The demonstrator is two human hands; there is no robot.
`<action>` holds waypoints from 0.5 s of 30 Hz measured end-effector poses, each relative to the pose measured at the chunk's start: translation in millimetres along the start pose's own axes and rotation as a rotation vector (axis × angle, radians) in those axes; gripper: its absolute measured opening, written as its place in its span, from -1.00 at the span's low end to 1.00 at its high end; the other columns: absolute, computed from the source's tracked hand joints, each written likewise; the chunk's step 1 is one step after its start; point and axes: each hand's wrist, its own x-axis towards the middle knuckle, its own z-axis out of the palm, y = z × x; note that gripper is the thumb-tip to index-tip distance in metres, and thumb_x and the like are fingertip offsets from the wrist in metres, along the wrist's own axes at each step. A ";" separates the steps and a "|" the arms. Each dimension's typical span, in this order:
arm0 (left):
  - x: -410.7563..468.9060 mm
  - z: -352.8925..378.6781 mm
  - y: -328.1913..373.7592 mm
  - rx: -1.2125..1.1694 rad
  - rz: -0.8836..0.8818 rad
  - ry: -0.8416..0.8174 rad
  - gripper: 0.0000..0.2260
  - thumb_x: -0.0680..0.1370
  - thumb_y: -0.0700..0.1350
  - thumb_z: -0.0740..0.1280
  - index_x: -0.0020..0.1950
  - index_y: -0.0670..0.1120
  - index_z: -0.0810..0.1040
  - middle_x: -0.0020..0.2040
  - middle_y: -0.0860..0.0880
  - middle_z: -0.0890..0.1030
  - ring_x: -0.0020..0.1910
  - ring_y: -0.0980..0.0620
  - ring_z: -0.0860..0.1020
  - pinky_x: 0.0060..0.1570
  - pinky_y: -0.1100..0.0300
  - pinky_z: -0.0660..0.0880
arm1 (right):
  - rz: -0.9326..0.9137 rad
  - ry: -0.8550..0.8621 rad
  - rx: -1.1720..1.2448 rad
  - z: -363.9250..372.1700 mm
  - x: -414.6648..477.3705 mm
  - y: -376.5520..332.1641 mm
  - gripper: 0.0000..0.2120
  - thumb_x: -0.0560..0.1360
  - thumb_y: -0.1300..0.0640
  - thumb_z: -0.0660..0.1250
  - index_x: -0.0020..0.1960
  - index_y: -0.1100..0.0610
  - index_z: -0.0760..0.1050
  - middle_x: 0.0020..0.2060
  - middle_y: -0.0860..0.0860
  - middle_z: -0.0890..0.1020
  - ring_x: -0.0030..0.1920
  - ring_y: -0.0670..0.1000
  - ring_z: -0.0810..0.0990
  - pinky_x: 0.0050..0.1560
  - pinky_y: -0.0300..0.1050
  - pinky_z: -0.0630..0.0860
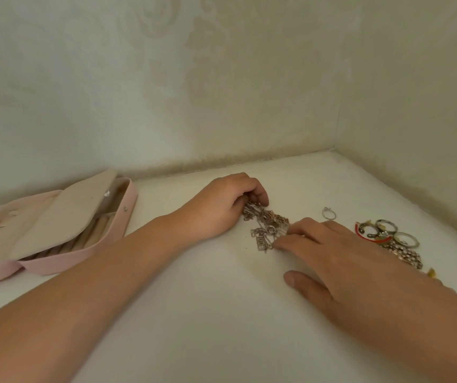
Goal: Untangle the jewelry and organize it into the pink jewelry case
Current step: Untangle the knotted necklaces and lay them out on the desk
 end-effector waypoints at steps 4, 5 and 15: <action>0.2 -3.5 -14.4 0.049 -0.056 0.097 -0.47 0.39 -0.52 0.09 0.06 -0.04 0.65 0.07 0.02 0.60 0.08 0.11 0.53 0.03 0.48 0.36 | -0.010 0.070 -0.047 1.6 -2.9 1.3 -0.64 0.41 -0.10 0.06 0.03 -0.13 0.57 -0.12 -0.17 0.58 -0.23 -0.11 0.59 -0.42 -0.18 0.55; -0.5 -4.6 -15.3 0.055 -0.071 0.103 -0.44 0.37 -0.53 0.08 0.08 -0.04 0.65 0.10 0.02 0.61 0.11 0.10 0.53 0.06 0.48 0.35 | -0.015 0.069 -0.063 -0.3 -3.5 -0.7 -0.64 0.40 -0.10 0.06 0.02 -0.14 0.57 -0.14 -0.16 0.58 -0.26 -0.11 0.59 -0.46 -0.20 0.52; -5.1 -7.7 -18.9 0.181 -0.154 -0.140 -0.25 0.45 -0.52 -0.01 0.49 0.12 0.27 0.50 0.13 0.26 0.50 0.16 0.17 0.37 0.40 0.06 | -0.007 0.013 -0.075 -10.0 -6.7 -11.3 -0.57 0.45 -0.19 -0.04 0.20 -0.20 0.45 -0.16 -0.26 0.47 -0.24 -0.15 0.49 -0.34 -0.19 0.48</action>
